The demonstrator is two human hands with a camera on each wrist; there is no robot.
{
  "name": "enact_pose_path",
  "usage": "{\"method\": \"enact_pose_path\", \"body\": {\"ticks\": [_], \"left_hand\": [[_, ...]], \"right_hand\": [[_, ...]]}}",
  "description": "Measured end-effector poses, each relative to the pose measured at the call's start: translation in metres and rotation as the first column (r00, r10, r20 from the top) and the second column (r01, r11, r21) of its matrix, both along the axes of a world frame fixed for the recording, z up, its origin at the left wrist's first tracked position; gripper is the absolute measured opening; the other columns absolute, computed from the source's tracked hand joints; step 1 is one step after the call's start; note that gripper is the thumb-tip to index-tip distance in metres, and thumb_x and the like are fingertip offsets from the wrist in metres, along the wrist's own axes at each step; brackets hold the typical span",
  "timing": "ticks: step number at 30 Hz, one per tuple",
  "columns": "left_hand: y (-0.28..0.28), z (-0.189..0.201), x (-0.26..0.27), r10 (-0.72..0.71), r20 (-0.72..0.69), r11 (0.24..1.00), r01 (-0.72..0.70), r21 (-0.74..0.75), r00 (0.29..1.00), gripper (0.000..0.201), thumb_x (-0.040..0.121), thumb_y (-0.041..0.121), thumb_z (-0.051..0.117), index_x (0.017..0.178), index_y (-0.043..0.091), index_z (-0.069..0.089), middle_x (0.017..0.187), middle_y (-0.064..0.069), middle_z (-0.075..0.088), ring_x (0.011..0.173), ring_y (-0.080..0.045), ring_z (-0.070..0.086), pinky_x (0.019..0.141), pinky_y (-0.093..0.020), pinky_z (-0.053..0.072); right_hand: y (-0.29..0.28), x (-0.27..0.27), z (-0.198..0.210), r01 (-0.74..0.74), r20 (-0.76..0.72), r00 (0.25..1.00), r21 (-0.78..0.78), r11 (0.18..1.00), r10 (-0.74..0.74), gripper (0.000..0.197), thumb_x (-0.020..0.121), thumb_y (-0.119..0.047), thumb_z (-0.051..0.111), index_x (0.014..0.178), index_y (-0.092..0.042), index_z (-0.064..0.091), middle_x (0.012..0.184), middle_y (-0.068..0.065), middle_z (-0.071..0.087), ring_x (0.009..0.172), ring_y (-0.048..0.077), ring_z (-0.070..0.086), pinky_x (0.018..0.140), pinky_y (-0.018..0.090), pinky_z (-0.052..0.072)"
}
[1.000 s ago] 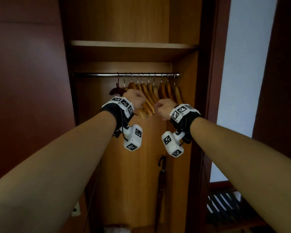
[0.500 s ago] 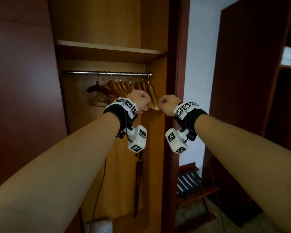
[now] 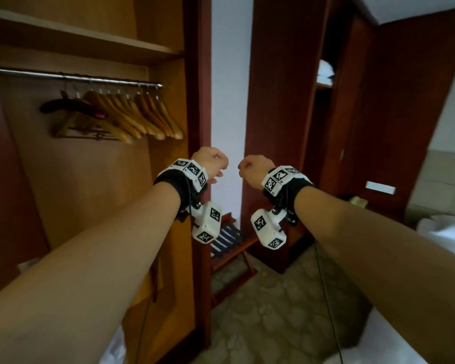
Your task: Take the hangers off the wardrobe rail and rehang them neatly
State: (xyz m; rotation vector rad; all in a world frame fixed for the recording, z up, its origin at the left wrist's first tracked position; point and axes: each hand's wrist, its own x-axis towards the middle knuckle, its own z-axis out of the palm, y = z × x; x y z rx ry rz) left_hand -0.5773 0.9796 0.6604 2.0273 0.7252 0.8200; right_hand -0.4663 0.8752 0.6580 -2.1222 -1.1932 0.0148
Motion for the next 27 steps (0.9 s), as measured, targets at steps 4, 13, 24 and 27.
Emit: {"method": "enact_pose_path", "body": {"ticks": [4,13,24,27], "left_hand": [[-0.051,-0.006,0.031,-0.108,-0.02,0.994,0.107,-0.018,0.994,0.011,0.084,0.016,0.057,0.085,0.017,0.068,0.098,-0.009,0.072,0.076,-0.015,0.068,0.06,-0.027,0.055],[-0.199,-0.019,0.113,-0.316,-0.086,0.948,0.317,-0.003,0.945,0.013,0.088,0.016,0.054,0.085,0.018,0.067,0.093,-0.007,0.071,0.07,-0.014,0.064,0.057,-0.027,0.054],[-0.457,-0.052,0.193,-0.512,-0.109,0.857,0.515,-0.001,0.852,0.014,0.093,0.022,0.055,0.096,0.015,0.067,0.097,-0.004,0.07,0.079,-0.015,0.067,0.065,-0.03,0.057],[-0.517,-0.058,0.212,-0.551,-0.123,0.832,0.554,-0.007,0.826,0.013,0.091,0.02,0.055,0.092,0.018,0.067,0.096,-0.004,0.071,0.075,-0.015,0.067,0.059,-0.027,0.055]], "right_hand": [[-0.065,0.02,-0.002,0.11,0.0,0.994,-0.022,0.994,-0.11,0.023,0.09,-0.02,0.057,0.108,-0.019,0.069,0.105,0.005,0.069,0.09,0.023,0.065,0.075,0.028,0.052],[-0.237,0.081,-0.016,0.294,-0.019,0.955,-0.063,0.954,-0.296,0.022,0.093,-0.021,0.056,0.113,-0.018,0.065,0.104,0.003,0.067,0.087,0.018,0.061,0.074,0.028,0.05],[-0.499,0.143,-0.048,0.458,0.109,0.888,-0.307,0.834,-0.447,0.02,0.096,-0.02,0.047,0.098,-0.011,0.065,0.106,0.007,0.064,0.099,0.028,0.06,0.072,0.03,0.047],[-0.562,0.155,-0.057,0.49,0.102,0.869,-0.312,0.814,-0.484,0.021,0.094,-0.02,0.047,0.078,-0.016,0.059,0.093,0.007,0.061,0.093,0.027,0.06,0.069,0.03,0.041]]}}
